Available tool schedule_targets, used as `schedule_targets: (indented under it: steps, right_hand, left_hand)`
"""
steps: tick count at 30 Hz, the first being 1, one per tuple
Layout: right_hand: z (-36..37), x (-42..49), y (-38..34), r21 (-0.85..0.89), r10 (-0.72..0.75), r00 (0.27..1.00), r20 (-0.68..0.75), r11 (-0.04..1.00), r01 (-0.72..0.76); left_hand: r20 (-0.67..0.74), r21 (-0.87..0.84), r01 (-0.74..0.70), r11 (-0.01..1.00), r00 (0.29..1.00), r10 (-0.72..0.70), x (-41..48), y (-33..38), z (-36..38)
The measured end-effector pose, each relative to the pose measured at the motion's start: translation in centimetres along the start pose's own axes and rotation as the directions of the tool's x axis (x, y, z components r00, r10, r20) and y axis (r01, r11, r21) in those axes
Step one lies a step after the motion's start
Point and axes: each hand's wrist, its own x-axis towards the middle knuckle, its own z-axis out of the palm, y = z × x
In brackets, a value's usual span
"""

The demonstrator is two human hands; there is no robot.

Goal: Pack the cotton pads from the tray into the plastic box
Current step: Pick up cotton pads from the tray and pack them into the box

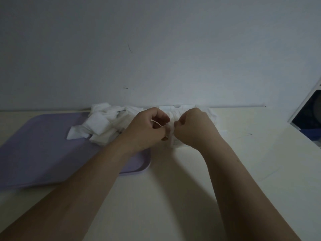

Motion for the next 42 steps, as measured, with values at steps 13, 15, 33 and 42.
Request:
schedule_targets:
  steps: [13,15,33,42]
  right_hand:
    - [4.3,-3.2,-4.3,0.065,-0.439,0.772,-0.460,0.851,0.522]
    - [6.0,-3.7,-4.6,0.164,-0.464,0.798,-0.384,0.816,0.554]
    - [9.7,5.6,-11.1,0.137,-0.228,0.967,0.112,0.968,0.213]
    - [11.6,7.5,-10.4,-0.052,-0.229,0.907,0.352,0.963,0.263]
  left_hand:
    - [-0.019,0.582,-0.175,0.794,0.973,0.228,-2.6,0.6,-3.1]
    - [-0.115,0.681,-0.107,0.724,0.961,0.250,-3.6,-0.1,-5.7]
    - [0.050,0.879,0.082,0.470,0.964,-0.263,2.8,-2.4,-15.5]
    - [0.168,0.709,-0.056,0.703,0.982,-0.092,1.5,-4.3,-15.2]
